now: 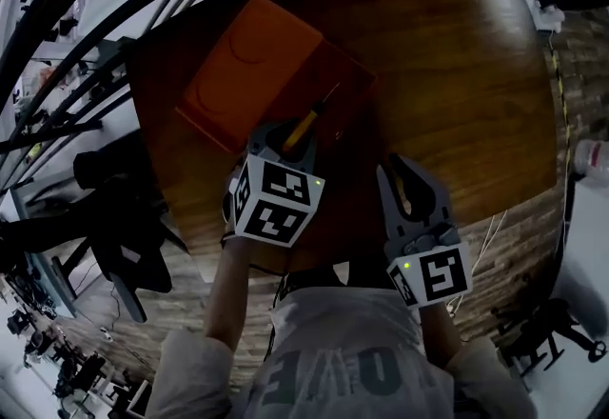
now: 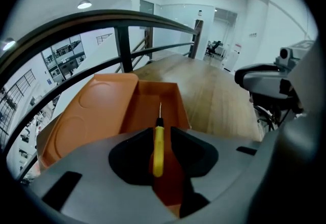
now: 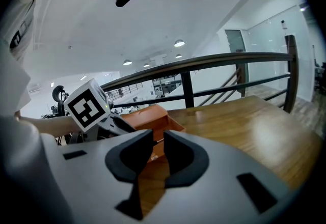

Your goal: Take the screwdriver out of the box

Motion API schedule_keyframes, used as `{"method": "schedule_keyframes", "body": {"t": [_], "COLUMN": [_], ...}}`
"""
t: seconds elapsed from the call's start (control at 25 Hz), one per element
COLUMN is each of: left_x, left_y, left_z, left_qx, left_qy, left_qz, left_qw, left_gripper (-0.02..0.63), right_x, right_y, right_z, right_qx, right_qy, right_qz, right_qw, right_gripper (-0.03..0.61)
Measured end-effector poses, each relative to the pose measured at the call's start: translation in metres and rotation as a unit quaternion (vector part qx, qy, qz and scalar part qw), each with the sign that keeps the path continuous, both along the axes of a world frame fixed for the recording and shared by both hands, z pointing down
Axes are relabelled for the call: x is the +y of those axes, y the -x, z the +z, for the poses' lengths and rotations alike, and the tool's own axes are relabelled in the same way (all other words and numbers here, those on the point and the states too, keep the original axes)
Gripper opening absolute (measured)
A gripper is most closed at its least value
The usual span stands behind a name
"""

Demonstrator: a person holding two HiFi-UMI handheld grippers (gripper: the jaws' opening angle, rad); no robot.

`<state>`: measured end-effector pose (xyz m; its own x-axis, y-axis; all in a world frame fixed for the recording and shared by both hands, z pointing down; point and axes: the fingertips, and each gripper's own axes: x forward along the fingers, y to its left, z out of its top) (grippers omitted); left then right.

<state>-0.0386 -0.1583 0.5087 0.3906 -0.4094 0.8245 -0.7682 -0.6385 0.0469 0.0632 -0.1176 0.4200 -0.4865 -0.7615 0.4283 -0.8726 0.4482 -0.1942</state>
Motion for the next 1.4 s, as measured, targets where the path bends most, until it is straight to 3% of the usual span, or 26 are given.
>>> {"method": "schedule_keyframes", "body": {"t": [0.44,0.68,0.84,1.4], "left_x": [0.009,0.017,0.018,0.019], "left_y": [0.007,0.013,0.016,0.015], "left_z": [0.035,0.055,0.060,0.063], "left_qx": [-0.075,-0.145,-0.182,-0.184], "left_qy": [0.077,0.137,0.146,0.157], "left_qz": [0.024,0.034,0.042,0.049], "left_qw": [0.9939,0.9793,0.9715,0.9690], "left_gripper": [0.117,0.117,0.109,0.080], "right_x": [0.005,0.010,0.011,0.014], "right_y": [0.000,-0.004,-0.010,-0.019], "right_z": [0.026,0.030,0.033,0.037], "right_qx": [0.003,-0.003,-0.006,-0.013], "right_qy": [0.029,0.033,0.037,0.042], "right_qz": [0.008,0.012,0.017,0.022], "right_qw": [1.000,0.999,0.999,0.999], "right_gripper": [0.063,0.063,0.063,0.063]}}
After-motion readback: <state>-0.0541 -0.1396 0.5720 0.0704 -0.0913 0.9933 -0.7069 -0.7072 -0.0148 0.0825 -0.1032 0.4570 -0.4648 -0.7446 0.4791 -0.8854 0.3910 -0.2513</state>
